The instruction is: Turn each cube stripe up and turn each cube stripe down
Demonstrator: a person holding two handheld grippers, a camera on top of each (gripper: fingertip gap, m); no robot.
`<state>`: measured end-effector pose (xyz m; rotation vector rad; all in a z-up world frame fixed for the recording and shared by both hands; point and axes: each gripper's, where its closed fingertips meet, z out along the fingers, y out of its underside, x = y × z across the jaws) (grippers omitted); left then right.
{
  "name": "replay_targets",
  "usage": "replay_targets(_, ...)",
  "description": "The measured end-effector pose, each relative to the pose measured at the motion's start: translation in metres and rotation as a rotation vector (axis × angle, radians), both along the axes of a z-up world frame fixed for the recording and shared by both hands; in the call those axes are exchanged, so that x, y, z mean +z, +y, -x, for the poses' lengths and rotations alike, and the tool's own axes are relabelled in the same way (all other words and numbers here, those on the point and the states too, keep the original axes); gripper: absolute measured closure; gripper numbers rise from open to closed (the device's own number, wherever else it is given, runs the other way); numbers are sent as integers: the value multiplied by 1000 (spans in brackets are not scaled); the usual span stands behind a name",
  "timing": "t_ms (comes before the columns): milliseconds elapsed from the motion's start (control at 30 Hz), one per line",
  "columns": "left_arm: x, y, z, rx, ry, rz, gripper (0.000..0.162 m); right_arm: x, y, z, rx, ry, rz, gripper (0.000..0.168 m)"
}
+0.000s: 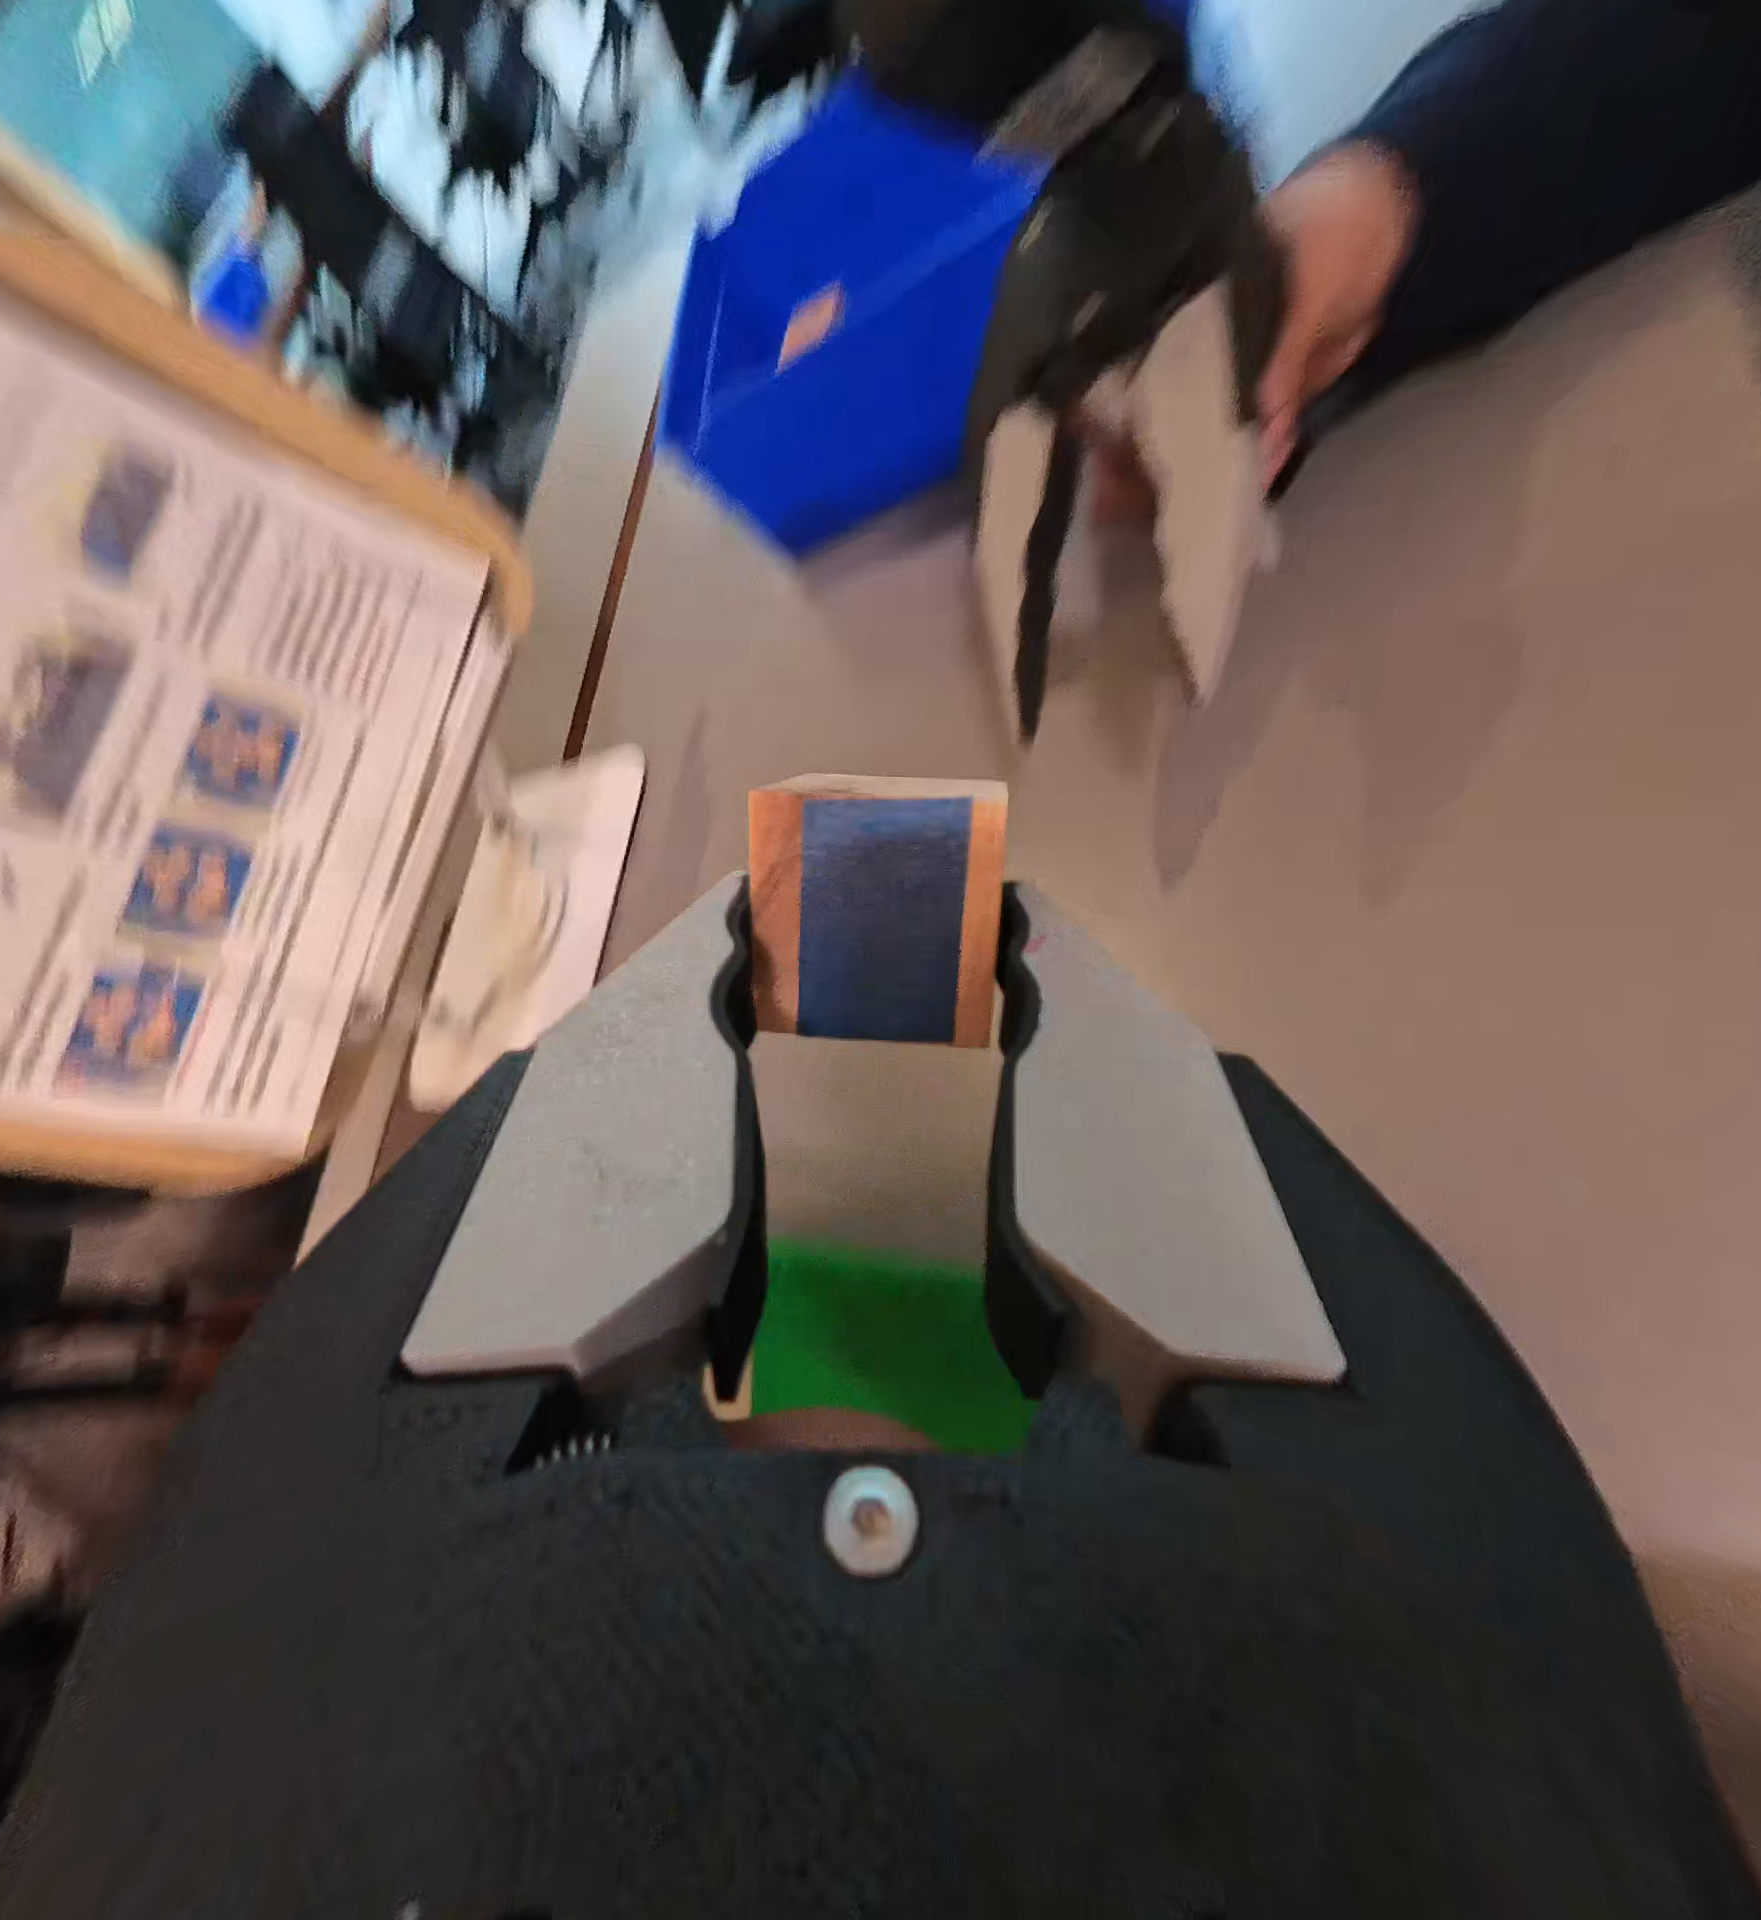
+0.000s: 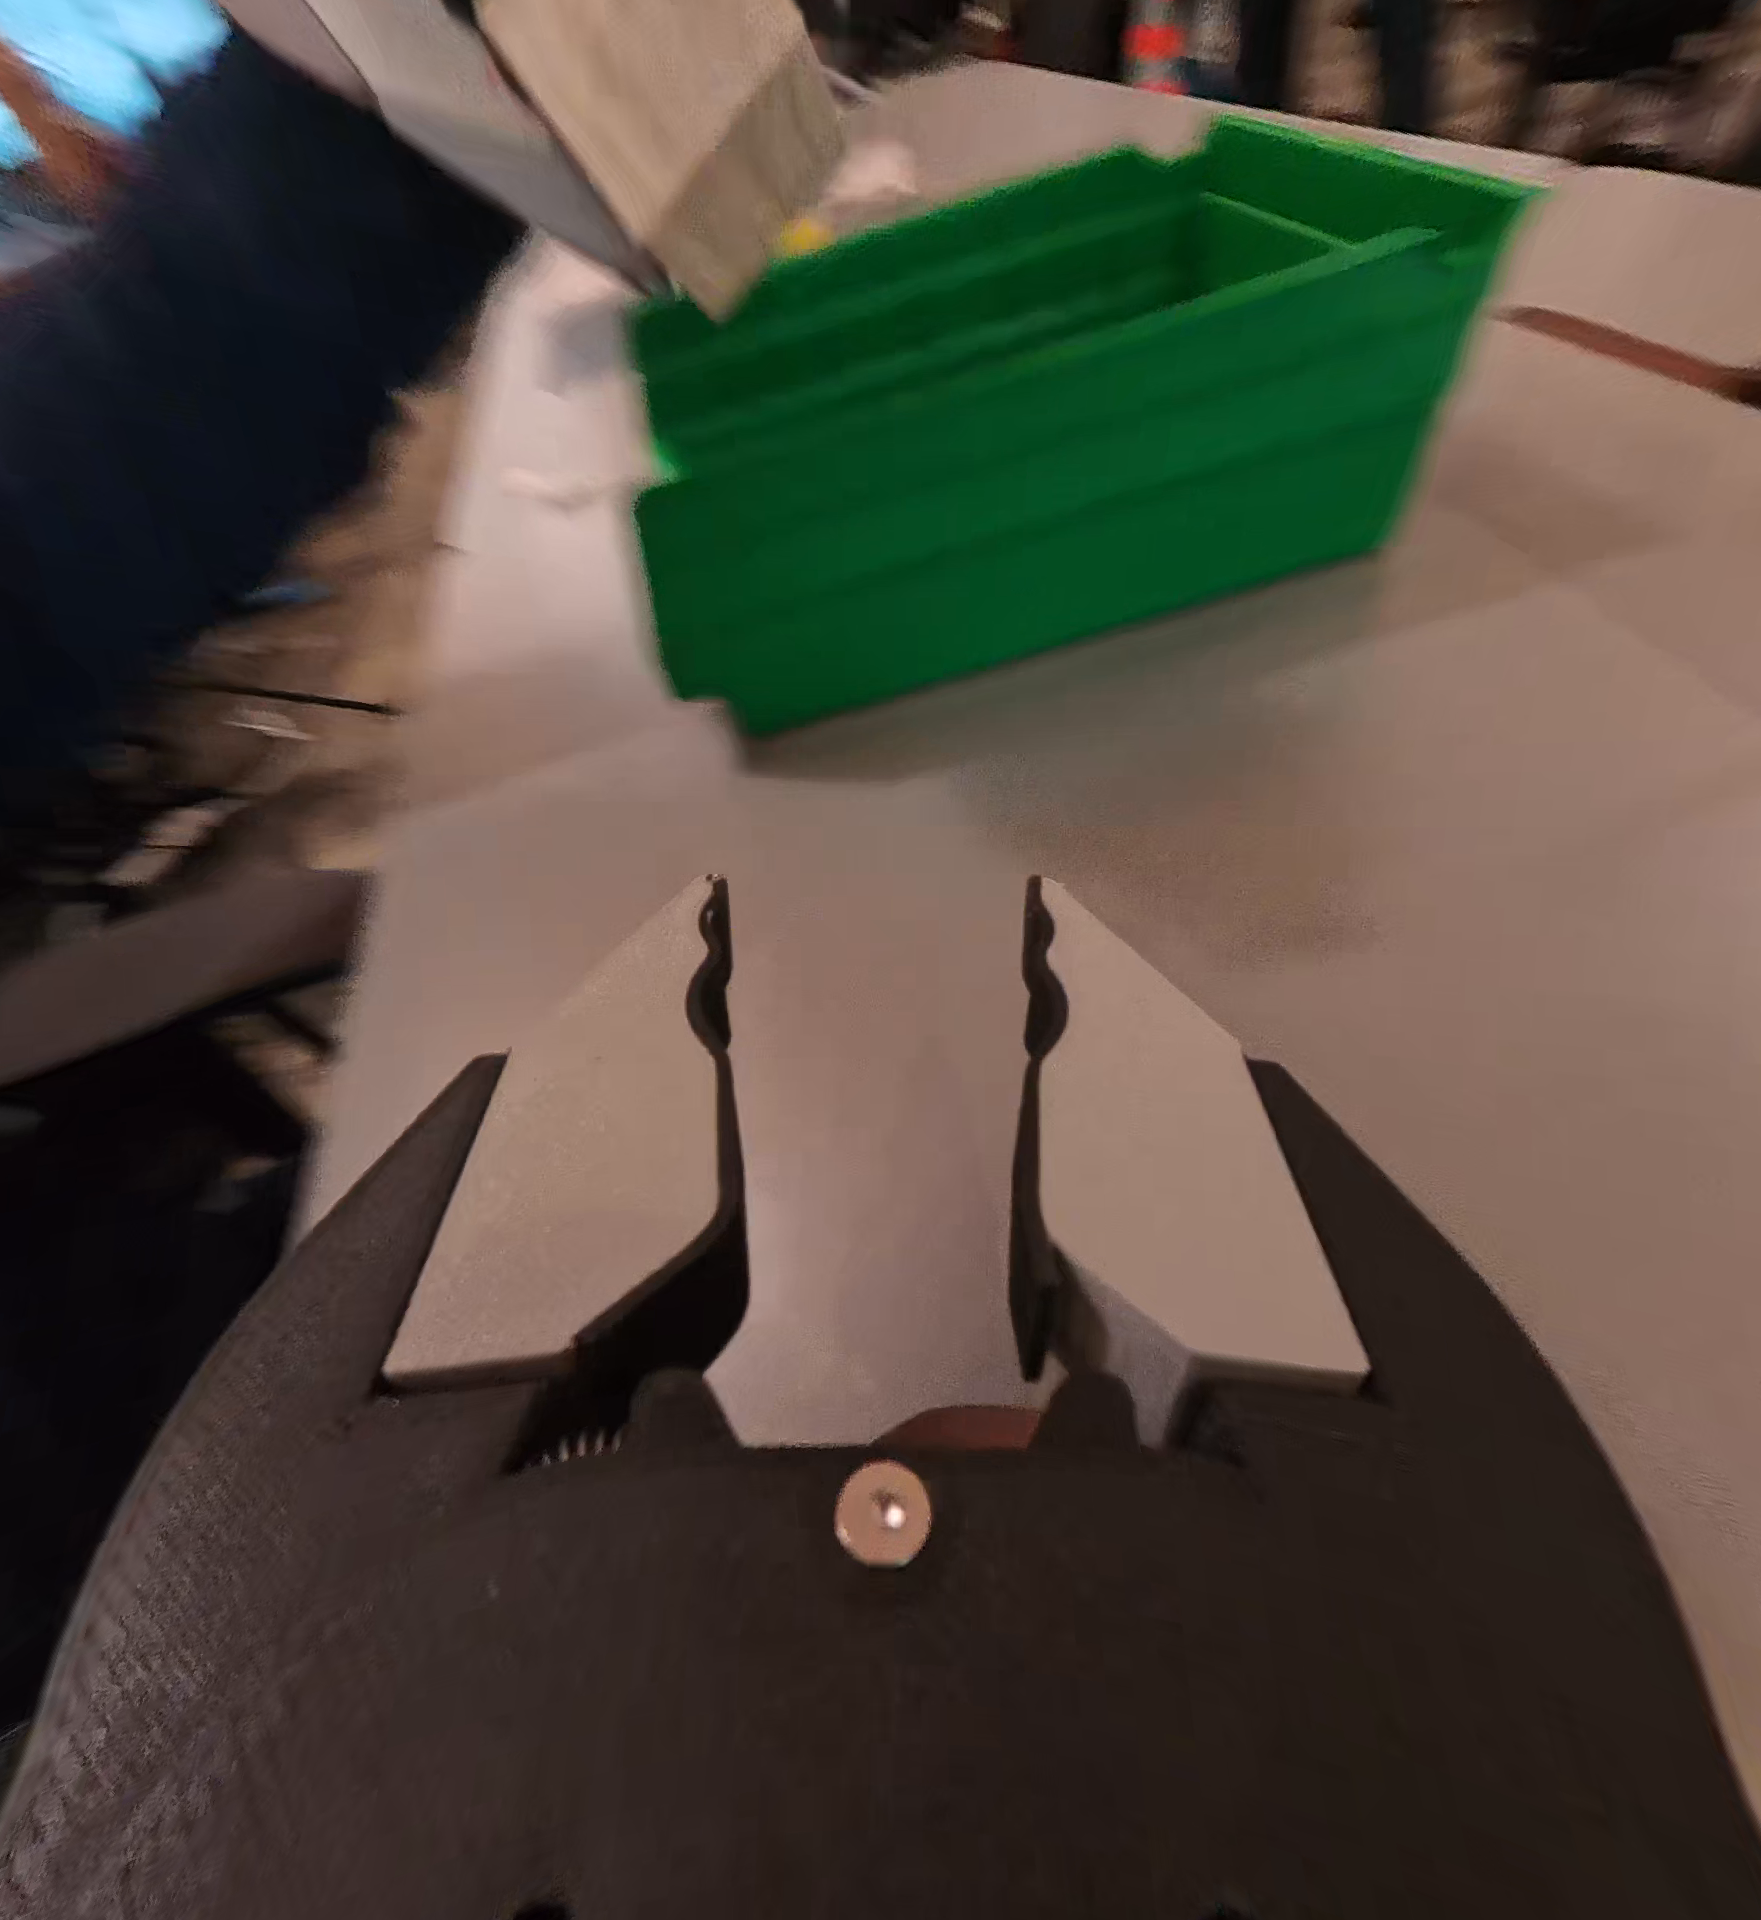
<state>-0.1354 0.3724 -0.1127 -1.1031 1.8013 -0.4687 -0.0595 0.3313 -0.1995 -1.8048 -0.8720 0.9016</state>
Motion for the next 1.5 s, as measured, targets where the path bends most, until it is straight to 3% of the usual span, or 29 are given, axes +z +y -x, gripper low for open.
replay_targets(133,16,-78,-40,-224,-184,-60,118,50,-46,16,280,310,46,115)
replay_targets(267,20,-112,-66,-302,-308,-110,118,86,-78,9,506,539,131,121)
replay_targets(433,10,-112,-84,-270,-379,-151,118,96,-74,1,516,649,208,120)
replay_targets(933,-16,-84,-101,-140,-451,-213,118,71,-45,2,405,655,371,125)
replay_targets(1500,-16,-82,-103,-113,-506,-198,118,74,-43,1,406,717,391,125)
